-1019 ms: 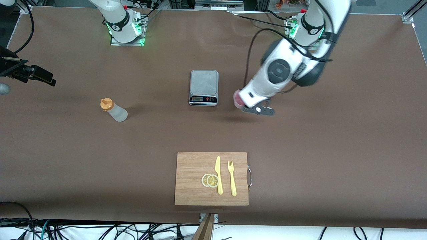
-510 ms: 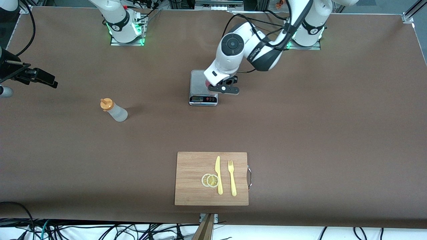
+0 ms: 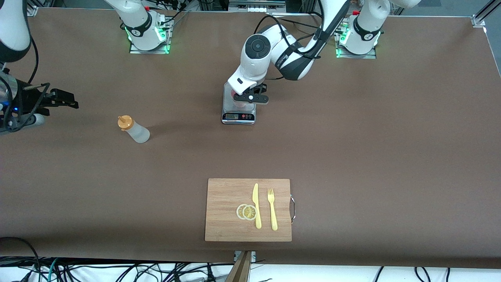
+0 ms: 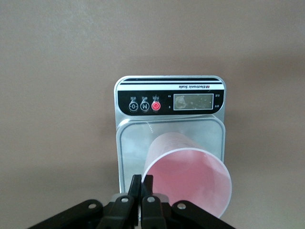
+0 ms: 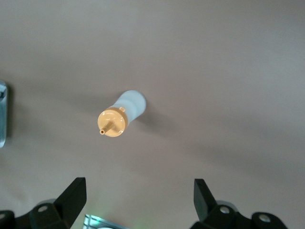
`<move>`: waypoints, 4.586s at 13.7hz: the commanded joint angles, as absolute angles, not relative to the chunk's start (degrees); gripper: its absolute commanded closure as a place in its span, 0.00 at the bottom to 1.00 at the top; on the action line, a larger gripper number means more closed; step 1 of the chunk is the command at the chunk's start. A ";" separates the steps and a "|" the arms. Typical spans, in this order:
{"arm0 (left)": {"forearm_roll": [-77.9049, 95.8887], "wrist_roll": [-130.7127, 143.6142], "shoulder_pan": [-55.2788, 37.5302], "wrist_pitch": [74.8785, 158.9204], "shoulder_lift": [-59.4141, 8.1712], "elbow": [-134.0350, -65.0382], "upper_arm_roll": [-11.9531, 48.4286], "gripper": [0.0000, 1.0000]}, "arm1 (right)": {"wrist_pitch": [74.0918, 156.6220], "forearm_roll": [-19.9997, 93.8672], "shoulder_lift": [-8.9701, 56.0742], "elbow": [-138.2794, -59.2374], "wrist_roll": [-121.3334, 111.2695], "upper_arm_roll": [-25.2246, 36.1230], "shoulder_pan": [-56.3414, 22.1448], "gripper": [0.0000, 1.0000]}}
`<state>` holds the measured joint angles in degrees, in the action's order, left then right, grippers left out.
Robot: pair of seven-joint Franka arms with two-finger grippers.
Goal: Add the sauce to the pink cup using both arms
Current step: 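Release the cup on the scale while the right gripper grasps the bottle, then lift the sauce bottle with the right gripper and tilt it over the cup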
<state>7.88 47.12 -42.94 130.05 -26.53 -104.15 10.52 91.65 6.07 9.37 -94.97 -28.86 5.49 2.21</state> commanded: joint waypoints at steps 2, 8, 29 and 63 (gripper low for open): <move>9.14 50.27 -45.09 130.34 -26.63 -103.54 9.84 1.00 | 91.15 18.07 13.87 -97.03 -59.67 5.45 10.18 0.00; 9.84 49.66 -45.00 129.73 -25.50 -103.45 9.84 0.00 | 91.06 36.60 27.13 -98.61 -106.72 6.15 18.63 0.00; 4.22 -2.61 3.86 86.57 -4.39 -89.38 3.52 0.00 | 79.10 58.01 51.59 -95.89 -140.55 1.67 16.70 0.03; -0.70 -6.59 4.39 82.44 -6.50 -87.28 3.69 0.00 | 81.57 -16.51 35.60 -88.95 -40.63 -26.18 -22.58 1.00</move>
<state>0.04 -5.15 4.24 83.64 -5.77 -88.80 3.68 84.12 -14.34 36.32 -89.24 -44.13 -24.85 -21.47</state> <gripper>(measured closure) 0.000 0.687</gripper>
